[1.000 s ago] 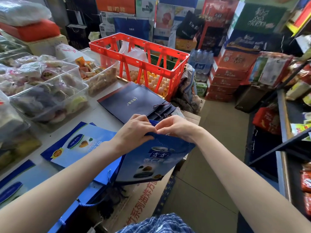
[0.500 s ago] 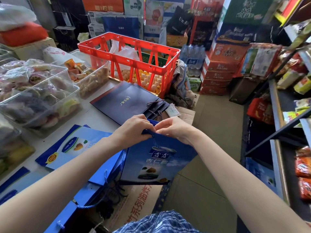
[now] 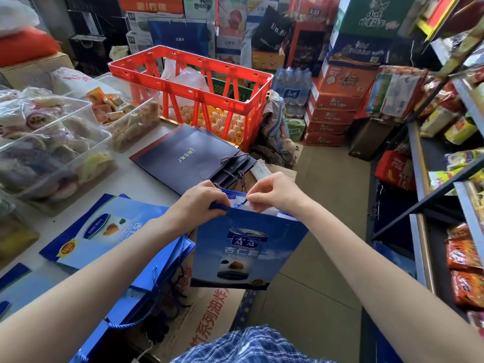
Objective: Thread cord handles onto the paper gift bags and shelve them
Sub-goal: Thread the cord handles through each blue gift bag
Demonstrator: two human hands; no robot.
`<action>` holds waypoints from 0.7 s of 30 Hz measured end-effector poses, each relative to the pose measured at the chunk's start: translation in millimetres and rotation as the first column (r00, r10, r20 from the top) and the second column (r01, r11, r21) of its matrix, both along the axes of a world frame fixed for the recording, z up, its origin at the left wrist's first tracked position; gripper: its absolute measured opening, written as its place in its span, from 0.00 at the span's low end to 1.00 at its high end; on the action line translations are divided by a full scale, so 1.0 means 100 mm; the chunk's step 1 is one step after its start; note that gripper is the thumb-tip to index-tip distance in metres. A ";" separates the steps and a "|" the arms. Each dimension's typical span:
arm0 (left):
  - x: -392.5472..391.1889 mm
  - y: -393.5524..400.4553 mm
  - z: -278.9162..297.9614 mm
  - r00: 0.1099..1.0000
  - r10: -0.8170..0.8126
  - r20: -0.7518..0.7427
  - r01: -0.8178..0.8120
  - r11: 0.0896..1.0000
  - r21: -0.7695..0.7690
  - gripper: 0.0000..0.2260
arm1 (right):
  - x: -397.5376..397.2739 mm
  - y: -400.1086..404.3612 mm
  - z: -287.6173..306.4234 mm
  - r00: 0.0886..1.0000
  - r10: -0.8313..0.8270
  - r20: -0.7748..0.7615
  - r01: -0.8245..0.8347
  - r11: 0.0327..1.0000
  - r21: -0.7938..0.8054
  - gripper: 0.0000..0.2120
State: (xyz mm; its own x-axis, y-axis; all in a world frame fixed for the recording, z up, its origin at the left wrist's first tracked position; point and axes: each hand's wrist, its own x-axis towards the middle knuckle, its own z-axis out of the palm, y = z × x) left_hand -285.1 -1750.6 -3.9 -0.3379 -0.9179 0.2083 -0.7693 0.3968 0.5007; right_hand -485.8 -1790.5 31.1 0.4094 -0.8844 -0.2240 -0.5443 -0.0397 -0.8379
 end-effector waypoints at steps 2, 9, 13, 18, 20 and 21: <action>0.01 -0.03 0.01 0.998 -0.047 0.048 0.047 0.999 -0.002 0.03 | -0.10 -0.10 0.04 0.997 -0.030 -0.076 0.016 0.984 -0.178 0.05; 0.09 0.00 0.00 0.990 -0.099 0.105 0.107 0.992 -0.068 0.02 | -0.40 -0.23 -0.14 0.821 0.430 -0.375 -0.315 0.890 0.331 0.19; 0.14 0.01 -0.03 0.975 -0.102 0.195 0.135 0.977 -0.163 0.08 | -0.40 -0.16 -0.32 0.943 0.252 -0.216 -0.158 0.913 0.376 0.10; 0.20 -0.08 -0.08 0.960 -0.034 0.277 0.083 0.983 -0.166 0.12 | -0.43 -0.15 -0.23 0.999 -0.031 -0.027 0.036 0.975 0.220 0.05; 0.13 -0.13 -0.06 0.940 0.036 0.338 -0.001 0.995 -0.103 0.10 | -0.43 -0.14 -0.18 0.994 -0.095 -0.049 0.099 0.992 0.075 0.04; 0.05 -0.15 -0.03 0.925 0.094 0.369 -0.078 0.995 -0.057 0.07 | -0.42 -0.13 -0.16 0.988 -0.127 -0.091 0.125 0.992 -0.027 0.04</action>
